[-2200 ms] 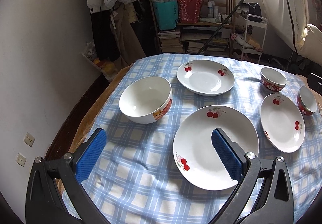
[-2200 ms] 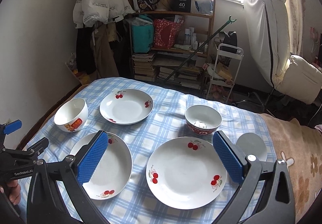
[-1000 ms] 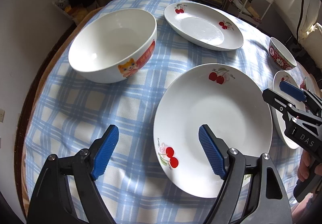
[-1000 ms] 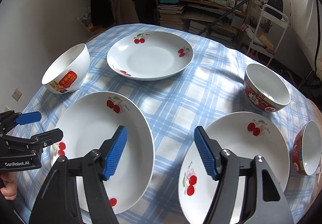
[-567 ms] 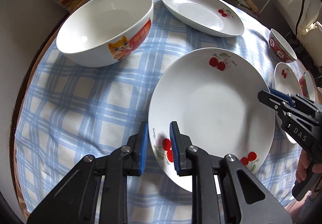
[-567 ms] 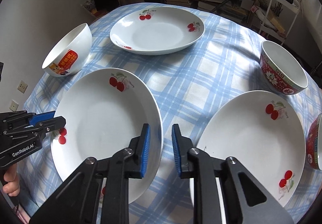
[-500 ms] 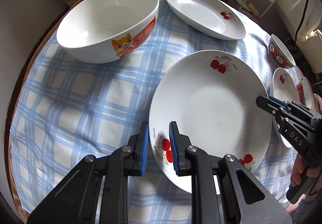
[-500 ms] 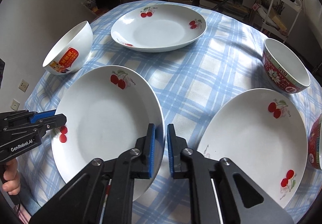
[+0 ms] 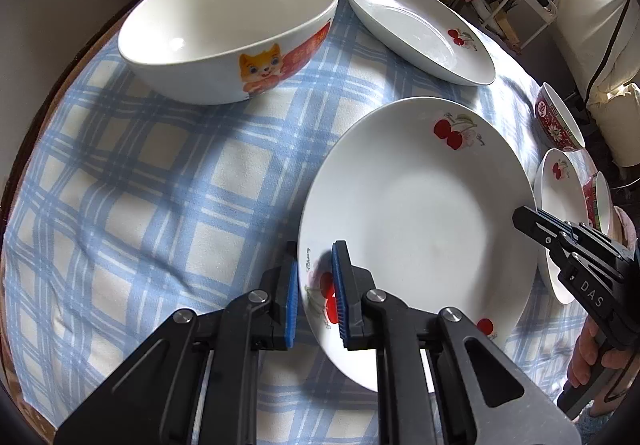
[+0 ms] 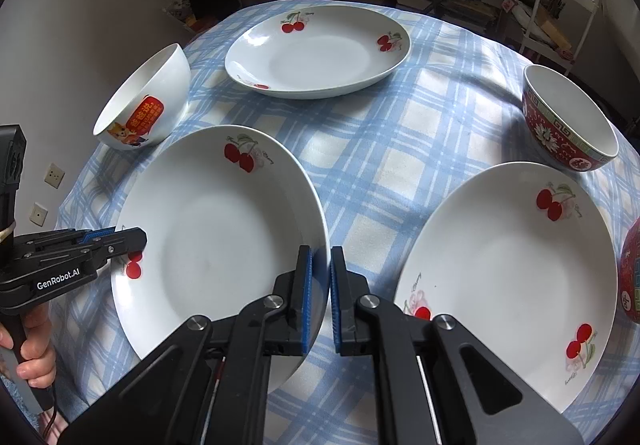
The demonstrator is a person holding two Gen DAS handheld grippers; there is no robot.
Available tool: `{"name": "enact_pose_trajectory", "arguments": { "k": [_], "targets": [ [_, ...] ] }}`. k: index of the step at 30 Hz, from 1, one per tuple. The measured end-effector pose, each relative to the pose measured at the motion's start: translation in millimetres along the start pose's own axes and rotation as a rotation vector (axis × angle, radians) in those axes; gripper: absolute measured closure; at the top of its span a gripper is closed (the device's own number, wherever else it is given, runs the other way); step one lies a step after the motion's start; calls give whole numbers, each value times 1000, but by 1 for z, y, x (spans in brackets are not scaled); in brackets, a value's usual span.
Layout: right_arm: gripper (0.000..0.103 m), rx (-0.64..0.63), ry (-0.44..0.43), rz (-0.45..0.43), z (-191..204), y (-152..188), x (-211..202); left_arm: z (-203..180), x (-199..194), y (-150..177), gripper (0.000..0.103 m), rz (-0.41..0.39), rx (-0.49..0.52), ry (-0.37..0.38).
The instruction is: Organize plates and bowls
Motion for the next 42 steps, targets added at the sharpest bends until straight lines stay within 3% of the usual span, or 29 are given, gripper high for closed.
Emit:
{"name": "enact_pose_trajectory", "arguments": {
  "k": [7,25,32,42],
  "targets": [
    [94,6,-3,7,4,8,-13,-4,-10,10,87,-3,0,2],
    [93,61,39,56,-4,53,-47,-36,-35,62,88,15,122,-10],
    [93,48,62,92,-6,66,-54,-40,-33,72,88,54,117,12],
    [92,51,68,197,-7,81,-34,-48,-18,81,88,86,131,-21]
  ]
}}
Point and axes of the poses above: each gripper's, at about its wrist camera, not at the fingertips, and x roughly the way its jaws point, z to its left, y to its underside, the point moved 2 cm from there along x, roughly the way its jaws point, and after that the axes turned 6 degrees about -x, right-handed, at the moved point
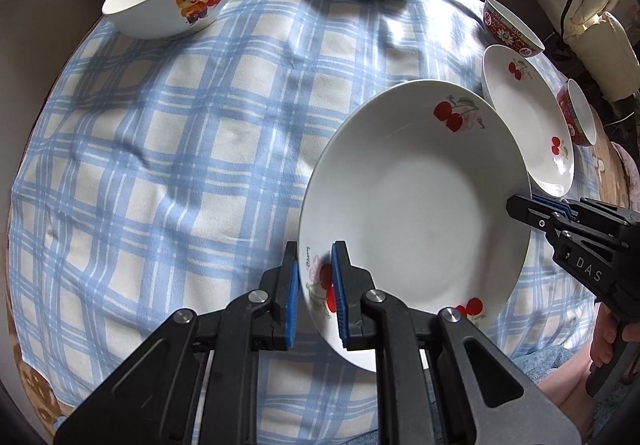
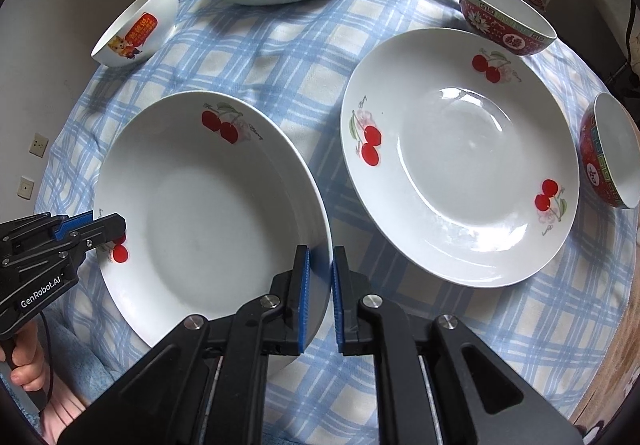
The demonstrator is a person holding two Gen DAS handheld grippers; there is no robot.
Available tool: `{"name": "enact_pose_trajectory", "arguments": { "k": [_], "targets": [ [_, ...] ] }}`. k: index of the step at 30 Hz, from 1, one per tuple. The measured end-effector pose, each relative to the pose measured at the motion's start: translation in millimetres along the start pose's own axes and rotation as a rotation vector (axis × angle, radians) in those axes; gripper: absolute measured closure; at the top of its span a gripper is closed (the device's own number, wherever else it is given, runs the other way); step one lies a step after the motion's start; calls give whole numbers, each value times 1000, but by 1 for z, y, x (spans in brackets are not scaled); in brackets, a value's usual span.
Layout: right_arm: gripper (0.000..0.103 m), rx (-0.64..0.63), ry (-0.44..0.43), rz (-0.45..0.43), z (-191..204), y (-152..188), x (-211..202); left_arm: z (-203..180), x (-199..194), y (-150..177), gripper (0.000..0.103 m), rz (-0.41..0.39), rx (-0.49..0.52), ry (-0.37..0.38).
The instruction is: Organize plates and bowls
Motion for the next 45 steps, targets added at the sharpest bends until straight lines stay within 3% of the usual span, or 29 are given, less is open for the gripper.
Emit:
{"name": "enact_pose_trajectory", "arguments": {
  "k": [17,22,30,35,39,41,45],
  "targets": [
    [92,47,5,18,-7,-4,7,-13,19,-14,87,31,22,-10],
    [92,62,-7,-51,-11,-10,-16,-24,6,-22,85,-56,111,-97],
    [88,133,3,-141,-42,-22,-46,-36,-15,-48,74,-122,124,-95],
    [49,190,35,-158,-75,-32,-50,-54,-27,-70,51,-194,151,-83],
    [37,254,68,-156,-99,-39,-50,-70,-28,-80,37,-214,191,-87],
    [19,274,77,-155,-109,-42,-50,-76,-26,-86,26,-223,194,-98],
    [6,274,127,-190,-123,-47,-56,-88,-18,-98,20,-200,164,-60]
  ]
}}
Point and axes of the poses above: each gripper's, at about its wrist camera, not at the fingertips, and x roughly the way its jaws point, z to its left, y to its underside, the point moved 2 cm from there along x, roughly the way its jaws point, and after that the axes turned 6 degrees about -x, right-handed, at the moved point
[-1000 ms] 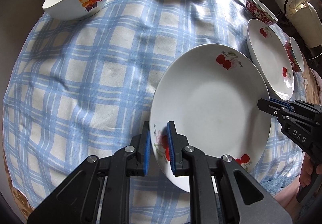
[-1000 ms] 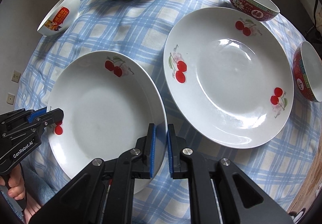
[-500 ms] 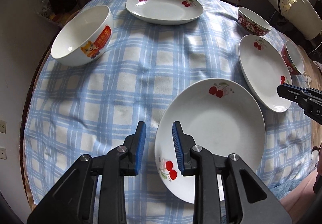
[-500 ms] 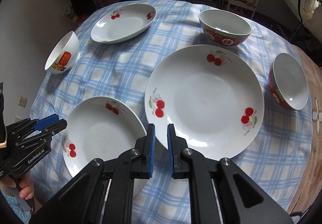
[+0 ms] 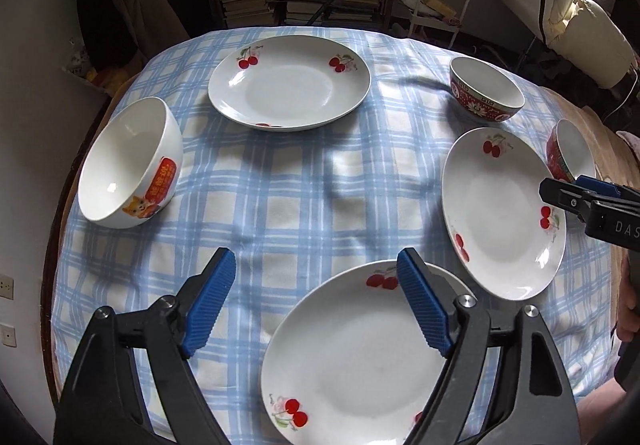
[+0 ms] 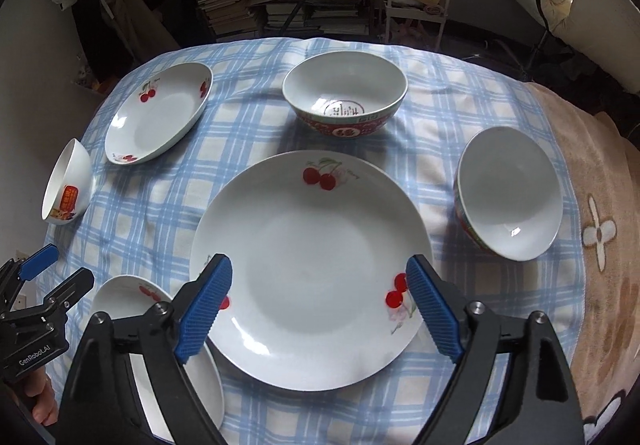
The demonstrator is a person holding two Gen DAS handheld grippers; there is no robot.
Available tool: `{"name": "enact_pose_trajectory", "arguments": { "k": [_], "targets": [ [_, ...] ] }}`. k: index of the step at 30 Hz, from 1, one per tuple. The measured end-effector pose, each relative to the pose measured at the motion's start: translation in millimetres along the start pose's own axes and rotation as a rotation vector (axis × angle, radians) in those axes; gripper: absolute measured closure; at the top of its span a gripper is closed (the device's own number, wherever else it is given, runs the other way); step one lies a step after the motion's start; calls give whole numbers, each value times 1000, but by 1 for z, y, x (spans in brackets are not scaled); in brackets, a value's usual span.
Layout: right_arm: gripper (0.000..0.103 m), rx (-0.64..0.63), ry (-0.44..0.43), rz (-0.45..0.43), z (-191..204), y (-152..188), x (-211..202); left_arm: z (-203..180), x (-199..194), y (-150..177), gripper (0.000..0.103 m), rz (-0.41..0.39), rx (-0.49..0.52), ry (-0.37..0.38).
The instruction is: Organize plates and bowls
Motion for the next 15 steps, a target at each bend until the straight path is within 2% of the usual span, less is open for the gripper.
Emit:
{"name": "enact_pose_trajectory", "arguments": {
  "k": [1,10,15],
  "targets": [
    [3,1,5,-5,-3,-2,0,-3,2,-2,19,8,-1,2],
    [3,37,-18,43,-33,-7,16,-37,22,-30,19,30,8,37],
    [3,121,-66,69,-52,-3,23,-55,37,-39,19,57,24,46]
  ]
}}
Point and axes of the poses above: each gripper's, at about its wrist camera, not at the fingertips, and x roughly the way its jaws point, z to its left, y to its underside, the point moved 2 cm from there along x, roughly the way its jaws point, and after that the axes turned 6 degrees about -x, right-handed, at the moved point
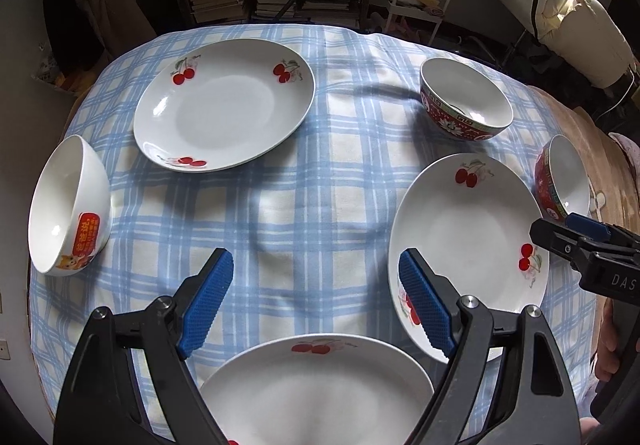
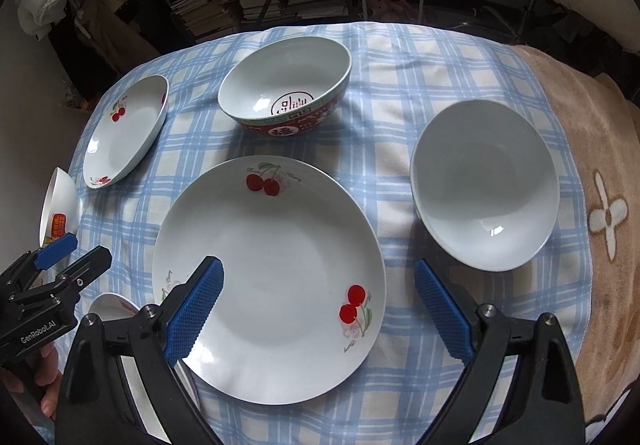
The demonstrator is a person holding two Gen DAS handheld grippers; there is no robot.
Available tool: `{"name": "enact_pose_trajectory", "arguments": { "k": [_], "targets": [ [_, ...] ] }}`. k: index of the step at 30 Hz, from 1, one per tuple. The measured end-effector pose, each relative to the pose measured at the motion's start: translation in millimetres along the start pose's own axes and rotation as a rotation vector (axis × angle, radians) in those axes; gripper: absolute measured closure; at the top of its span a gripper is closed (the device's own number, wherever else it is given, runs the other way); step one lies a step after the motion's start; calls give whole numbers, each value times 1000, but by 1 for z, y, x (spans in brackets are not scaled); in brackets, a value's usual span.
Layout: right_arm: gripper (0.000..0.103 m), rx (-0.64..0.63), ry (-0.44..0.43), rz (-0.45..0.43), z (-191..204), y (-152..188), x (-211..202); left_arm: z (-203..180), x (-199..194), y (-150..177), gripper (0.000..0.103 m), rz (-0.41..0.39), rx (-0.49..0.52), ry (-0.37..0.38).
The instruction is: Organize plates and bowls
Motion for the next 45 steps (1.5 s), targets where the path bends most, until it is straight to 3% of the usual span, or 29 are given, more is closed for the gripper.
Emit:
{"name": "enact_pose_trajectory", "arguments": {
  "k": [9,12,15,17,22,30,33,35,36,45],
  "targets": [
    [4,61,-59,29,-14,4,11,-26,30,1,19,52,48,-30],
    [21,86,-70,51,-18,6,16,-29,39,4,19,72,56,-39],
    [35,101,-77,66,-22,9,21,-31,47,6,32,105,48,-5],
    [49,106,-81,83,-24,11,24,-35,51,7,48,118,51,6],
    [49,114,-47,100,-27,13,30,-42,57,11,65,135,60,37],
    [51,149,-64,113,-35,13,35,-51,65,12,72,150,52,57],
    [65,150,-70,120,-37,13,38,-56,69,9,82,164,35,85],
    [80,154,-77,129,-38,14,41,-56,70,9,83,163,25,83],
    [82,154,-79,133,-38,14,43,-55,70,9,83,162,18,87],
    [83,120,-72,107,-33,14,41,-50,62,11,86,142,27,96]
  ]
}}
Point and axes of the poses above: each gripper's, at about its wrist camera, not at the fingertips, and x roughly the way its jaws point, z to its left, y to its underside, the point moved 2 cm from there along x, roughly the way its jaws point, and after that the axes turned 6 degrees about -x, right-handed, at the moved point
